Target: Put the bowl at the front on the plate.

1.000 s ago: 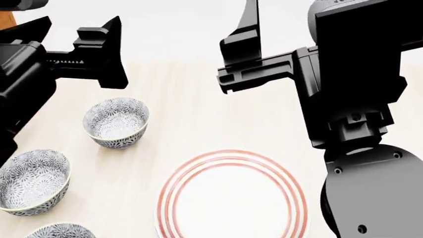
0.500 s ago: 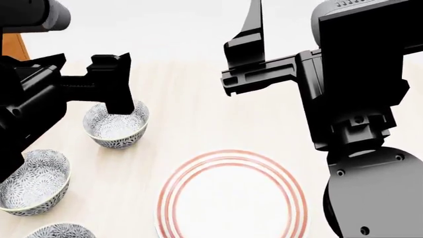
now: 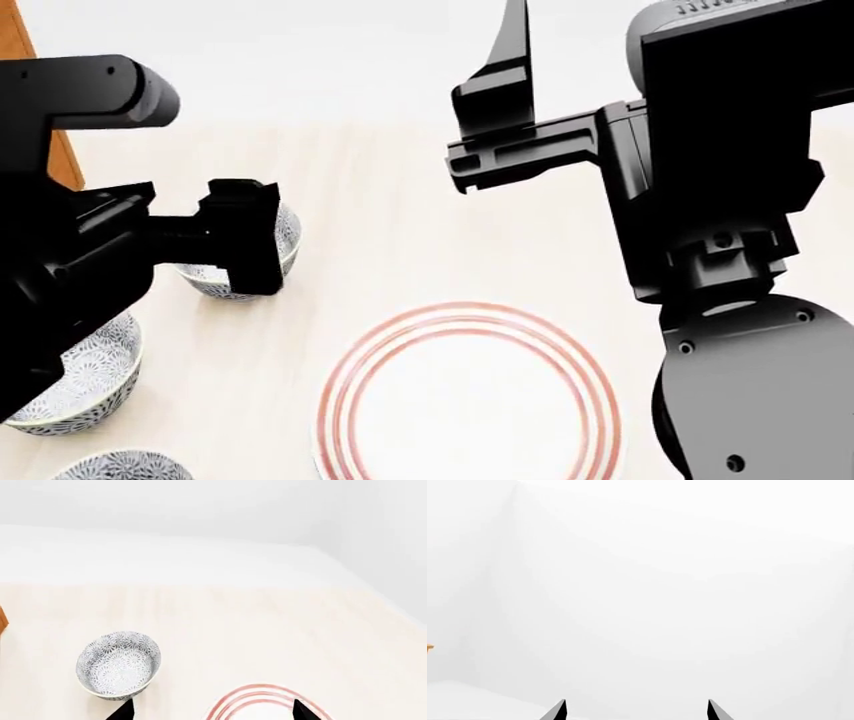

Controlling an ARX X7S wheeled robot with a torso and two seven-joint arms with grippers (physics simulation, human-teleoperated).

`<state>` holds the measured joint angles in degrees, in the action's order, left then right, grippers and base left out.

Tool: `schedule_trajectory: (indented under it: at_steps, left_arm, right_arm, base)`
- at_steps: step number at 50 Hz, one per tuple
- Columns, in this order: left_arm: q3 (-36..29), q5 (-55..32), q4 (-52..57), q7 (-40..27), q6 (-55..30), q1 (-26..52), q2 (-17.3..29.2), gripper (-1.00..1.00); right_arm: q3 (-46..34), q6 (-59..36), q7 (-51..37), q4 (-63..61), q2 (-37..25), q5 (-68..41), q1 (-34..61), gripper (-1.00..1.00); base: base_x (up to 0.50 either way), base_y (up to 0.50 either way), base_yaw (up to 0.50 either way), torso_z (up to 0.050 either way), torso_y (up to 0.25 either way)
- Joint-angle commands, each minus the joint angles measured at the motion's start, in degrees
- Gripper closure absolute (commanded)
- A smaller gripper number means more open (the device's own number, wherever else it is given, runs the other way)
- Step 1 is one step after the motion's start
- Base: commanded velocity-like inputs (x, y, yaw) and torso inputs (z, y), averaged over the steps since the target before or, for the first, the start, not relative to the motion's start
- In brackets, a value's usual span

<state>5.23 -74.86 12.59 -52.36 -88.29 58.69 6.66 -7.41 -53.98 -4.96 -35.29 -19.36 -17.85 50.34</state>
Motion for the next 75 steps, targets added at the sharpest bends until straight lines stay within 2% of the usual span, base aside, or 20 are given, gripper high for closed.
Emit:
schedule_trajectory:
  at_steps: [1, 6, 8, 11, 15, 16, 23, 28, 36, 39, 48, 54, 62, 72, 75]
  left_arm:
    - [-0.86, -8.33, -1.95, -7.53, -0.14, -1.57, 0.8, -1.0]
    - [-1.58, -10.96, -2.76, -9.49, 0.73, -2.61, 1.37, -1.0]
    - [-1.01, -13.53, -3.74, -13.35, 0.92, -3.38, 1.21, -1.0]
    - [-2.07, -16.44, -2.66, -15.16, 0.74, -4.22, 1.62, -1.0]
    - [-3.22, -15.67, -2.4, -14.06, 1.69, -4.81, 2.67, -1.0]
    - [-3.6, -13.86, -1.16, -12.02, 2.48, -6.6, 3.02, -1.0]
    - [-4.9, -16.29, -2.13, -13.97, 3.02, -7.2, 3.28, -1.0]
    - [-6.17, -13.45, -0.73, -10.89, 4.34, -9.28, 4.18, -1.0]
    - [-7.2, -14.78, -1.29, -12.14, 4.8, -9.76, 4.91, -1.0]
    - [-8.13, -12.15, -0.59, -9.27, 5.93, -11.44, 5.38, -1.0]
    - [-9.17, -11.91, -0.87, -8.88, 6.98, -12.42, 6.22, -1.0]
    - [-10.8, -9.0, -0.8, -5.91, 8.71, -15.4, 6.85, -1.0]
    - [-11.39, -10.22, -2.14, -6.99, 8.65, -14.5, 7.25, -1.0]
    - [-13.18, -6.41, -2.24, -3.39, 11.37, -18.73, 8.76, -1.0]
    - [-12.9, -8.08, -2.75, -4.97, 10.76, -18.35, 8.62, -1.0]
  right_arm:
    - [-0.34, 0.53, -0.04, 0.14, -0.24, -0.05, -0.2, -1.0]
    - [-0.48, 0.76, 0.08, -0.07, -0.36, -0.23, -0.42, -1.0]
    - [-0.56, 0.76, 0.03, 0.01, -0.37, -0.24, -0.42, -1.0]
    - [-0.91, 0.74, 0.02, -0.06, -0.52, -0.15, -0.3, -1.0]
    - [-1.1, 0.92, 0.04, -0.06, -0.59, -0.2, -0.47, -1.0]
    - [-1.12, 0.89, 0.03, -0.11, -0.62, -0.23, -0.49, -1.0]
    - [-1.55, 1.16, 0.31, -0.25, -1.12, -0.28, -0.79, -1.0]
    - [-1.77, 1.19, 0.37, -0.36, -1.43, -0.31, -0.92, -1.0]
    - [-1.64, 1.2, 0.31, -0.46, -1.57, -0.57, -1.15, -1.0]
    - [-1.69, 1.54, 0.32, -0.13, -1.58, -0.54, -1.22, -1.0]
    - [-1.87, 1.24, 0.27, -0.08, -1.75, -0.7, -0.56, -1.0]
    - [-1.88, 1.07, 0.19, 0.23, -1.91, -0.73, -0.25, -1.0]
    - [-1.72, 0.31, -0.08, -0.33, -2.04, -1.05, -0.04, -1.0]
    - [-1.63, 1.01, -0.15, -0.12, -2.08, -1.22, -0.81, -1.0]
    - [-1.25, 0.94, -0.17, -0.23, -1.87, -1.63, -0.84, -1.0]
  base:
    - [0.0, 0.0, 0.0, 0.0, 0.0]
    - [0.0, 0.0, 0.0, 0.0, 0.0]
    - [0.0, 0.0, 0.0, 0.0, 0.0]
    - [0.0, 0.0, 0.0, 0.0, 0.0]
    - [0.0, 0.0, 0.0, 0.0, 0.0]
    - [0.0, 0.0, 0.0, 0.0, 0.0]
    - [0.0, 0.0, 0.0, 0.0, 0.0]
    - [0.0, 0.0, 0.0, 0.0, 0.0]
    - [0.0, 0.0, 0.0, 0.0, 0.0]
    - [0.0, 0.0, 0.0, 0.0, 0.0]
    - [0.0, 0.0, 0.0, 0.0, 0.0]
    - [0.0, 0.0, 0.0, 0.0, 0.0]
    - [0.0, 0.0, 0.0, 0.0, 0.0]
    - [0.0, 0.0, 0.0, 0.0, 0.0]
    - [0.0, 0.0, 0.0, 0.0, 0.0]
